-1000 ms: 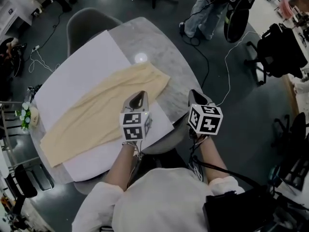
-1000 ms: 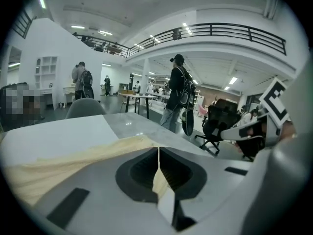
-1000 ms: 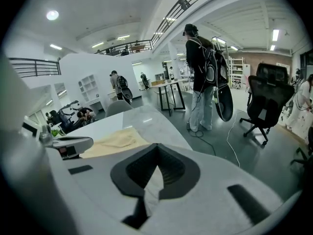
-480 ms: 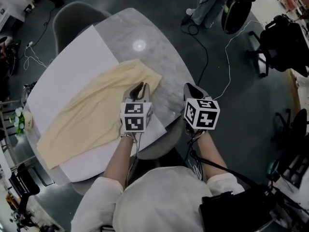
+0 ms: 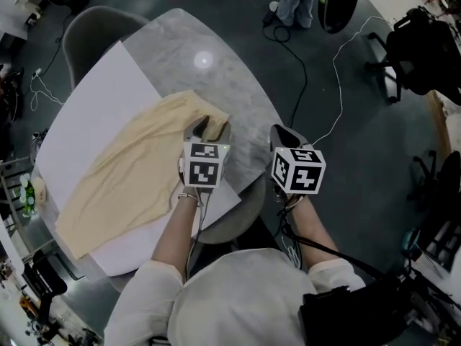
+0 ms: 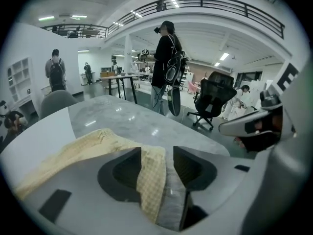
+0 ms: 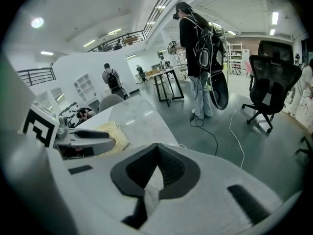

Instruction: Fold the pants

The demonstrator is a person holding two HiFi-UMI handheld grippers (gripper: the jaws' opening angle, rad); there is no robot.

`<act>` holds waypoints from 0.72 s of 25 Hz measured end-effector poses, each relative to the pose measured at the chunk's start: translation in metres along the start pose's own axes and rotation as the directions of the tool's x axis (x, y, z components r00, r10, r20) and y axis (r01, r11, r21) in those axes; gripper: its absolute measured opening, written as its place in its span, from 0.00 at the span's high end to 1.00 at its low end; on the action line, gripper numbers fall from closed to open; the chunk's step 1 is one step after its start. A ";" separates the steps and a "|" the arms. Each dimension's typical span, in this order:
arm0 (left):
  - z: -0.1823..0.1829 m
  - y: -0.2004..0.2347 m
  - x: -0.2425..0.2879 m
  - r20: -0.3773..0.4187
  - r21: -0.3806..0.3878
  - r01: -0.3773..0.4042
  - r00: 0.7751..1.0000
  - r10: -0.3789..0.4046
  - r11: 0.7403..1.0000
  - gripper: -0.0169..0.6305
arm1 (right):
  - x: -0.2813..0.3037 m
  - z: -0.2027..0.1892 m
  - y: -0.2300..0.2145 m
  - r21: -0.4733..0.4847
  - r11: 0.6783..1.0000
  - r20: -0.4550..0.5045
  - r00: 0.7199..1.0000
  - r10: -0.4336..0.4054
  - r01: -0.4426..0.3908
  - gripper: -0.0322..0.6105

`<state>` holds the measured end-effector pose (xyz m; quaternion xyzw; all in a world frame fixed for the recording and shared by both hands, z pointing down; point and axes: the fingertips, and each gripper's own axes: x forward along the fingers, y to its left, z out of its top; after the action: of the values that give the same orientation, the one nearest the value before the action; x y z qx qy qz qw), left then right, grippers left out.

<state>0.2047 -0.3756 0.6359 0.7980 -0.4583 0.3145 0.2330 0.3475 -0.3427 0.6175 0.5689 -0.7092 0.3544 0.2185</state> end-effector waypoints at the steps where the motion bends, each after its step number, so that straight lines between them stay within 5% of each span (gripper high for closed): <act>1: 0.000 -0.001 0.004 -0.011 0.010 -0.005 1.000 0.005 1.000 0.69 | 0.001 -0.001 -0.002 0.006 1.000 -0.001 1.000 -0.001 0.001 0.96; 18: -0.014 0.012 0.047 -0.204 0.039 -0.079 0.975 0.085 0.996 0.61 | 0.024 -0.001 -0.010 0.033 0.999 -0.013 1.000 0.020 -0.020 0.96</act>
<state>0.2079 -0.3998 0.6802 0.7452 -0.4595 0.4113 0.2537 0.3512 -0.3587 0.6374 0.5628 -0.7075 0.3721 0.2103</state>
